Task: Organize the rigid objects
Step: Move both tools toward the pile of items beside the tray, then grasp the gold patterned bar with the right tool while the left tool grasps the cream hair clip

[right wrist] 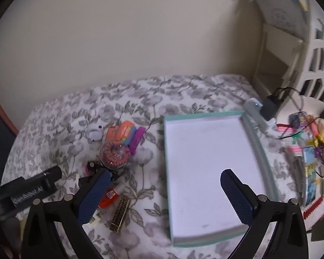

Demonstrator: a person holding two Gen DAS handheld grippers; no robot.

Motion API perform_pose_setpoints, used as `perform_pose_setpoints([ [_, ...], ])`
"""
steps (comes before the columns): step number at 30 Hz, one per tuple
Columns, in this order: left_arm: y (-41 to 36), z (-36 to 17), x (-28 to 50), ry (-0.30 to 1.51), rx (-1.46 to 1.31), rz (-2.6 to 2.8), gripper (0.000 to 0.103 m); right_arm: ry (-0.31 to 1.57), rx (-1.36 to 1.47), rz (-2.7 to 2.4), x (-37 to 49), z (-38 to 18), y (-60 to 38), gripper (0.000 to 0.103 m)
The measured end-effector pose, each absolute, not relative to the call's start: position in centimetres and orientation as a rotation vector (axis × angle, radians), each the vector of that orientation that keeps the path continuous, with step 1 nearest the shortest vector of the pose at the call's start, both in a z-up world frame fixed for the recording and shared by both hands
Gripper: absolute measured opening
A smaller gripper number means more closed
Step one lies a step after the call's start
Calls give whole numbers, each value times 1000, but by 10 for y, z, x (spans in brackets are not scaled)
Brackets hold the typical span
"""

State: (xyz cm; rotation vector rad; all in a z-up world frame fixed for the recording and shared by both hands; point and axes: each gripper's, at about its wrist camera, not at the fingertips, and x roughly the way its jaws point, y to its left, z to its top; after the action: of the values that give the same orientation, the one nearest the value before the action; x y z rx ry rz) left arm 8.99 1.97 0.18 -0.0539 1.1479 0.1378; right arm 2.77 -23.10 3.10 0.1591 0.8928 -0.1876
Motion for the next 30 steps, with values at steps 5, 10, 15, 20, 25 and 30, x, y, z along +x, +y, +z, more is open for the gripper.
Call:
perform_pose_setpoints([
  [5,32,-32,98,1234,-70,174,103,988,120,-170,45,-3,-214,103],
  [10,45,-52,95,1280,-102,218,103,1108,64,-122,47,-39,-193,98],
  [15,58,-69,92,1326,-133,254,103,1146,39,-83,45,-60,-178,97],
  [20,63,-81,90,1367,-188,247,103,1192,31,-61,48,-79,-166,90],
  [25,57,-86,91,1385,-199,211,103,1242,71,-18,46,-91,-160,87],
  [30,48,-93,94,1412,-190,190,103,1265,62,-8,48,-100,-156,85],
])
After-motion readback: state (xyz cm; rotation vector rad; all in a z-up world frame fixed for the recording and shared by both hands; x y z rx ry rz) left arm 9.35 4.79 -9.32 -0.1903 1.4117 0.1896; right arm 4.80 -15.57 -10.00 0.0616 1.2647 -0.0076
